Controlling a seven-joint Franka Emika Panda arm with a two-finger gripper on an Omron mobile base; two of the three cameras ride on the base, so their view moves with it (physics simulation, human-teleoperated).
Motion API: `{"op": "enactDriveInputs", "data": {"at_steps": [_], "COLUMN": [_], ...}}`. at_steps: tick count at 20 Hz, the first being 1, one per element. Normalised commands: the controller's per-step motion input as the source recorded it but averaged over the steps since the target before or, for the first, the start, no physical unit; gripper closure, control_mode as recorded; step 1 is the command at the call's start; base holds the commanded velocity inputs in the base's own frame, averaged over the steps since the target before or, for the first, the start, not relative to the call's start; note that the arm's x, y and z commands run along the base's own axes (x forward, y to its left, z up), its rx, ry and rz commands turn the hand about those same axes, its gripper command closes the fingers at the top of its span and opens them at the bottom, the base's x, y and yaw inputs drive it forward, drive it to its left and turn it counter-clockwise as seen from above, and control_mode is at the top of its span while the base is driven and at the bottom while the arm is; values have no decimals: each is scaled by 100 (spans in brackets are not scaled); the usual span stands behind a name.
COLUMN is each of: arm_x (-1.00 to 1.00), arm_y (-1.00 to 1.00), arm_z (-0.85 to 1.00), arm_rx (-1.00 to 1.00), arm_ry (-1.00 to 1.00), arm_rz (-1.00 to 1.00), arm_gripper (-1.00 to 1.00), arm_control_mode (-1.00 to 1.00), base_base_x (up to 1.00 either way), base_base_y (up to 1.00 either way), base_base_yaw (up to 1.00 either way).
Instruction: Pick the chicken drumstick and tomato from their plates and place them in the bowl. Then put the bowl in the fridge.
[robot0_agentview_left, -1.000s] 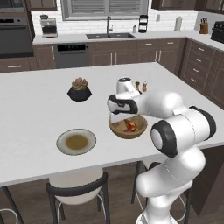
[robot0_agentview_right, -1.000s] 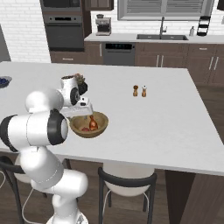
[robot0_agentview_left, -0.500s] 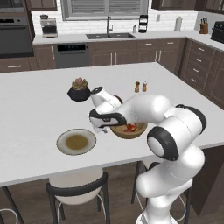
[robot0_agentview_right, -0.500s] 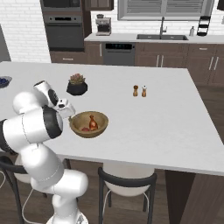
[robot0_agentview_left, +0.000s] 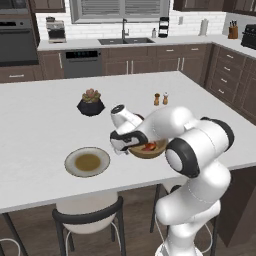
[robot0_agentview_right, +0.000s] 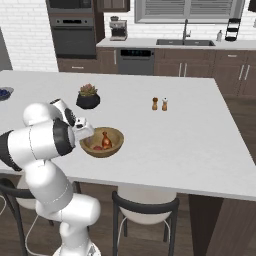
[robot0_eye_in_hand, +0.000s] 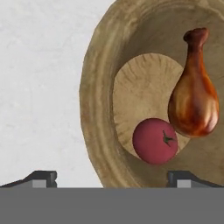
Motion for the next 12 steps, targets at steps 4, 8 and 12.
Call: {"op": "enactDriveInputs", "data": {"at_steps": [4, 8, 12], "arm_x": [18, 19, 23], "arm_y": [0, 1, 0], "arm_z": [-18, -3, -8], "arm_rx": [0, 0, 0], "arm_ry": [0, 0, 0], "arm_rz": [10, 9, 7], "arm_gripper": [-100, -100, -100], "arm_control_mode": [-100, -100, -100], "base_base_x": [0, 0, 0], "base_base_y": [0, 0, 0], "base_base_yaw": [0, 0, 0]}}
